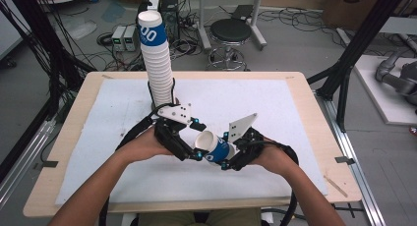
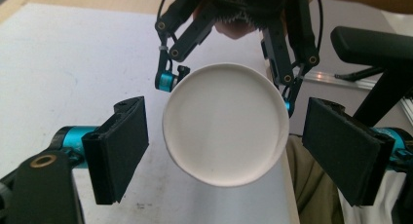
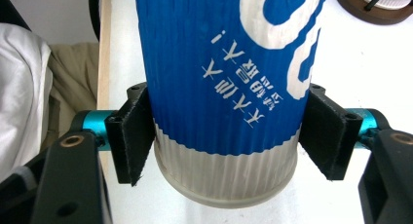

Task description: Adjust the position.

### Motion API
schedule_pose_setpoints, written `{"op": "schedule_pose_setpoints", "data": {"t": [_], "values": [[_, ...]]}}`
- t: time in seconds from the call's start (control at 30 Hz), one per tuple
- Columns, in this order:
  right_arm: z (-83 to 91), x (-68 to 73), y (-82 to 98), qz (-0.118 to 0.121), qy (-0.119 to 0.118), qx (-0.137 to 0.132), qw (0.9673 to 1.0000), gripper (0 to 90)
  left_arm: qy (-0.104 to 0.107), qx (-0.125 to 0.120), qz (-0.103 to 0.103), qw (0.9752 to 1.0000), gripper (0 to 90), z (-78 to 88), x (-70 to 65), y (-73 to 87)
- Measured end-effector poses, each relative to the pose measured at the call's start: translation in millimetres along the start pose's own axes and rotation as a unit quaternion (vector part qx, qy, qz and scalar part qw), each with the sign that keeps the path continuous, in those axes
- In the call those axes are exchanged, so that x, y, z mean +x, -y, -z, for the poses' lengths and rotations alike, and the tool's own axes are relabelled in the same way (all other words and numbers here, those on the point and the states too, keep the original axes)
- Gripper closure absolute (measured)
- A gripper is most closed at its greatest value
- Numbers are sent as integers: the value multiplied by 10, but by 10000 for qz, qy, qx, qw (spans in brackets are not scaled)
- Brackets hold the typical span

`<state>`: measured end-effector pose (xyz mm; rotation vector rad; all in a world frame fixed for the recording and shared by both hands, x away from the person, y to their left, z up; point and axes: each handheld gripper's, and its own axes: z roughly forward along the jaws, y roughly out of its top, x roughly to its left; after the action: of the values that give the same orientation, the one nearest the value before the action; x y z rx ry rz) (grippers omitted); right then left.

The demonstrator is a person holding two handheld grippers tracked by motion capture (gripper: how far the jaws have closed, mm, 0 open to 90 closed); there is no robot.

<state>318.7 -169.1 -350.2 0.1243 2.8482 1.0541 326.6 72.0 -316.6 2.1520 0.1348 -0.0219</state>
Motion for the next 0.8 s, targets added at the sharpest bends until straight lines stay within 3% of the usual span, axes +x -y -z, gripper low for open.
{"op": "schedule_pose_setpoints", "data": {"t": [0.2,0.37,0.53,0.7,0.8], "values": [[-32,19,-66,83,-8,231,9997,281,90,256,14,9996,176,-101,4,-17],[-55,46,-92,123,-110,269,9995,281,255,470,22,9986,247,-157,20,2],[-62,46,-89,112,-128,335,9993,280,273,492,11,9984,283,-170,21,10],[-73,49,-89,112,-159,419,9989,276,303,550,-130,9979,293,-186,17,12],[-75,44,-78,34,-213,360,9991,230,302,525,-198,9980,295,-174,13,10]]}}
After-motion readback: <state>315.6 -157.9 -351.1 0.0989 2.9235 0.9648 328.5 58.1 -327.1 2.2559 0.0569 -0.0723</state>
